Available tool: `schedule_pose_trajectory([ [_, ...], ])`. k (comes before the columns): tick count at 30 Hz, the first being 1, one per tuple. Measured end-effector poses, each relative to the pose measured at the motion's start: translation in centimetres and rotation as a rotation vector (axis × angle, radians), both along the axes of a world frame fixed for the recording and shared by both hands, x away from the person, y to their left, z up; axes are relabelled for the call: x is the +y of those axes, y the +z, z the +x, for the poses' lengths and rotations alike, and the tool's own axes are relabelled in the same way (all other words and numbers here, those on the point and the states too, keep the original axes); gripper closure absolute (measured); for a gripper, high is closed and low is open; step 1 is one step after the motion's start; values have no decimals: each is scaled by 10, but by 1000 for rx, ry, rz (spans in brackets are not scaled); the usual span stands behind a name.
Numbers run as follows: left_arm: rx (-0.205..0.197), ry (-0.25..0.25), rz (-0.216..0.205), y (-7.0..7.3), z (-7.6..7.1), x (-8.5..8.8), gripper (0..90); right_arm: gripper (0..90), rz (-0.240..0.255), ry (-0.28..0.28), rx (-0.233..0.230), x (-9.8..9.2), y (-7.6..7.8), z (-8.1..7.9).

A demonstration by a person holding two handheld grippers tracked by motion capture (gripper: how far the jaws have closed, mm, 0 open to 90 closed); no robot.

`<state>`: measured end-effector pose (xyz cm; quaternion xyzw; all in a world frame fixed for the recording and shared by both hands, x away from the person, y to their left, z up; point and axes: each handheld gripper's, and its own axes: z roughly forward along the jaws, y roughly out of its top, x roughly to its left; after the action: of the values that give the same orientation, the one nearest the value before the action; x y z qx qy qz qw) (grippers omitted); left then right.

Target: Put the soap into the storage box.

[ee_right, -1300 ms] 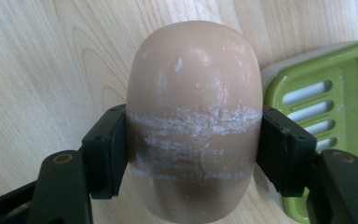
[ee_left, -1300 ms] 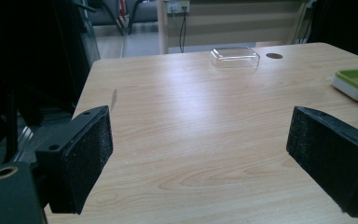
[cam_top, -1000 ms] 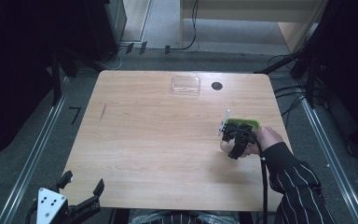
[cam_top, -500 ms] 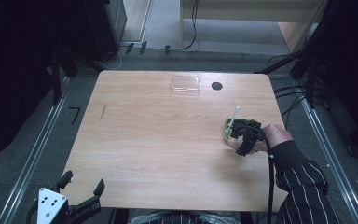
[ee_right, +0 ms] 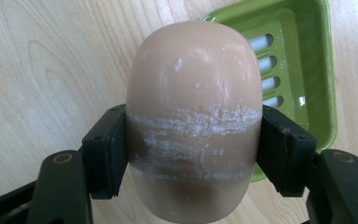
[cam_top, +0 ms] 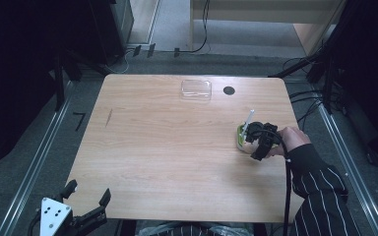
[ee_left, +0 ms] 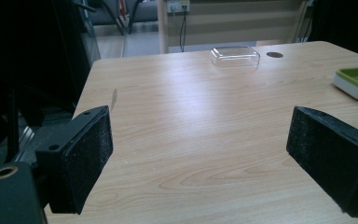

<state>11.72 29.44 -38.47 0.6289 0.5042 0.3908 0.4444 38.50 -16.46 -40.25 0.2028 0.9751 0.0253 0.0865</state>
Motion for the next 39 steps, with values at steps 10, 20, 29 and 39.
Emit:
schedule_pose_trajectory([
  [10,0,5,-2,0,-1,0,72,338,-2,19,-3,-3,1,9],
  [20,0,5,-1,0,-2,1,72,338,-7,25,-7,-7,2,14],
  [29,0,5,-1,0,-2,1,72,338,-1,33,-16,-11,4,21],
  [39,0,5,0,0,-2,1,72,338,-6,43,-15,-13,1,30],
])
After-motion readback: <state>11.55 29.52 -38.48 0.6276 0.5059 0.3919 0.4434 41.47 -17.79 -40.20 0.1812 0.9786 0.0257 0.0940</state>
